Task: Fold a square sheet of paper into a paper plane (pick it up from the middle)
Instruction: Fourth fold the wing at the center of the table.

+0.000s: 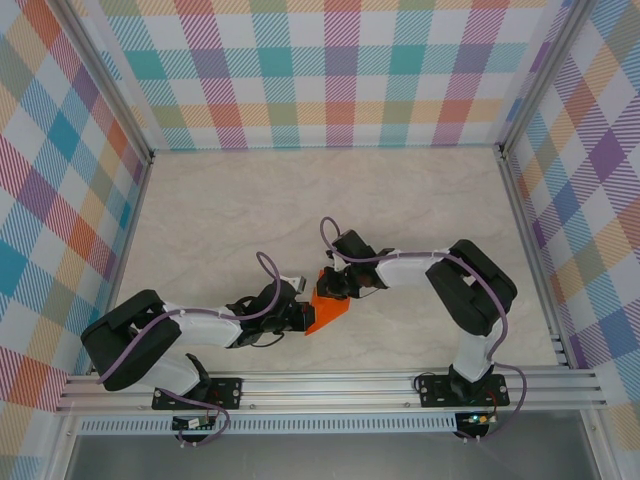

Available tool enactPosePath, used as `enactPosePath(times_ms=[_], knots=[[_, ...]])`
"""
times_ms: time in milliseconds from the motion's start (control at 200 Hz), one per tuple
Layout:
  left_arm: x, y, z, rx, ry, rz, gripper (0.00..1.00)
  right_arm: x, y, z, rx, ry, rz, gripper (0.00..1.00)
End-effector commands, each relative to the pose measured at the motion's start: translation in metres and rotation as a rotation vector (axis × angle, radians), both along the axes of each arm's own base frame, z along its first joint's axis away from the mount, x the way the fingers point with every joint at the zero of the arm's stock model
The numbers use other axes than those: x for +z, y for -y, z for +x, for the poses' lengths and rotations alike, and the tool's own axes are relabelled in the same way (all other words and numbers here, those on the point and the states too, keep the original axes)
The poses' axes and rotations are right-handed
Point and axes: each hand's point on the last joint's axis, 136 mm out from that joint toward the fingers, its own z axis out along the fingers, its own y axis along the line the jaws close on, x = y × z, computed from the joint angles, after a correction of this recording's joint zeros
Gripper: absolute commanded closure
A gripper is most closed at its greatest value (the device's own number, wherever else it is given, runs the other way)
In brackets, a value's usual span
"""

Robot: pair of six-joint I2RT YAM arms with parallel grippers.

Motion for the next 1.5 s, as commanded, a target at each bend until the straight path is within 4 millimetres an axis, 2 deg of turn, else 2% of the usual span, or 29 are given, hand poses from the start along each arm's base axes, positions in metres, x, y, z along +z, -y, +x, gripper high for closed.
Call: enactPosePath(times_ms=[0,140,220,465,700,820,1010,1235,1405,1495], knots=[[-0.020,-0.015,-0.021,-0.014,-0.089,0.067,0.91,-0.014,0.008,0.001,-0.002,-0.007,-0.058,0.89],[-0.006,-0.015,-0.021,-0.004,-0.070,0.027,0.82,-0.021,0.010,-0.002,-0.002,-0.022,-0.070,0.90],[0.003,-0.019,-0.020,0.013,-0.056,0.022,0.81,-0.023,0.012,-0.003,-0.003,-0.023,-0.074,0.89],[0.013,-0.039,-0.018,0.102,-0.032,0.035,0.76,-0.022,0.011,-0.004,-0.012,-0.022,-0.059,0.89],[0.028,-0.025,-0.012,0.083,-0.008,-0.012,0.65,-0.022,0.013,-0.005,-0.021,-0.023,-0.056,0.88],[0.026,-0.014,-0.007,0.064,-0.017,-0.018,0.65,-0.021,0.012,-0.006,-0.024,-0.021,-0.040,0.88],[0.014,-0.006,-0.002,0.063,-0.037,0.000,0.71,-0.016,0.011,-0.006,-0.022,-0.015,-0.030,0.88],[0.018,0.002,0.001,0.050,-0.028,-0.032,0.70,-0.014,0.012,-0.007,-0.015,-0.013,-0.030,0.88],[0.022,-0.017,0.004,0.118,-0.003,0.017,0.68,-0.014,0.012,-0.006,-0.021,-0.013,-0.032,0.88],[0.027,-0.025,0.004,0.149,0.024,0.006,0.63,-0.013,0.010,-0.005,-0.020,-0.007,-0.021,0.87]])
